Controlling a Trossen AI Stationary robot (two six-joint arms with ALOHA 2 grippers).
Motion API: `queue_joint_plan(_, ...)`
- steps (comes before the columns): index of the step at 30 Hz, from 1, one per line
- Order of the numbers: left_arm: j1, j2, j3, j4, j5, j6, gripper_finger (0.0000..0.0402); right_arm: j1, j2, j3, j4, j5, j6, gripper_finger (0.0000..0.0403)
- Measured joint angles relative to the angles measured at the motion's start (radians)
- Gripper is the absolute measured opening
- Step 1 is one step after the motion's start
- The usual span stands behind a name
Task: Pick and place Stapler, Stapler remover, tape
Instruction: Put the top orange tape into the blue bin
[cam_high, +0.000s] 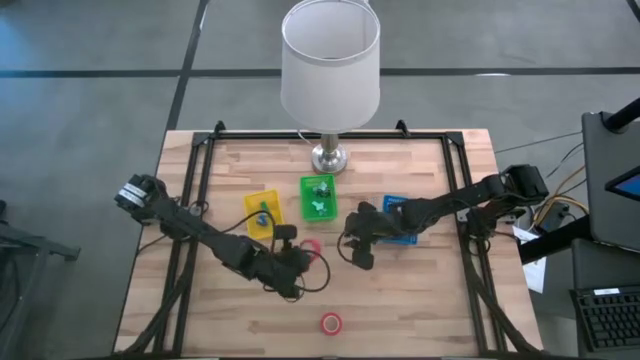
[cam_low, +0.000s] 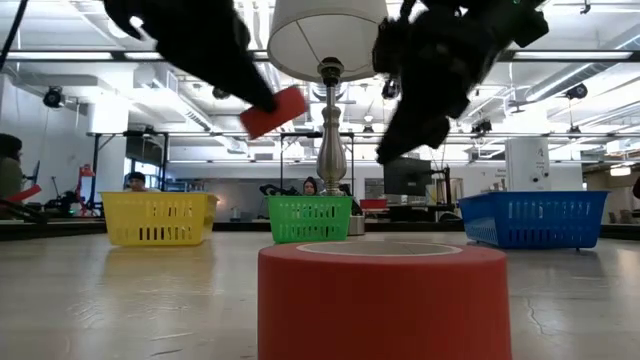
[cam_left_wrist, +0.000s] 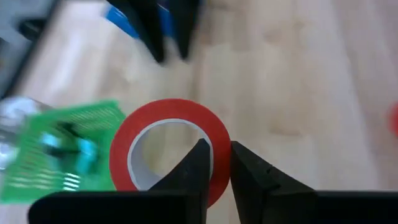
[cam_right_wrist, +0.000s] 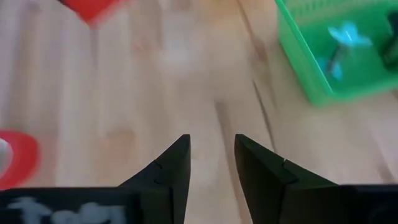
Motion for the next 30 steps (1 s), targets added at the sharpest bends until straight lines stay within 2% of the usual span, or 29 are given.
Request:
queue_joint_plan(5,0.016,0.005,-0.002,0.034,-0.159,0.062,0.0047,0.009,0.0,0.0,0.135,-0.023,0.0,0.0112)
queue_joint_plan(8,0.018,0.02,-0.003,0.04,-0.254,0.059,0.0046,0.009,0.0,0.0,0.223,0.006,0.001,0.0109)
queue_joint_plan(12,0.018,0.057,-0.003,0.096,-0.272,0.091,0.0048,0.009,0.0,0.0,0.319,0.066,-0.004,0.0111)
queue_joint_plan(20,0.015,0.159,0.023,0.198,-0.462,0.236,0.005,0.009,0.0,-0.003,0.329,0.109,0.01,0.0124)
queue_joint_plan(30,0.024,0.215,0.063,0.21,-0.512,0.208,0.0051,0.009,0.0,-0.004,0.314,0.15,-0.001,0.0144)
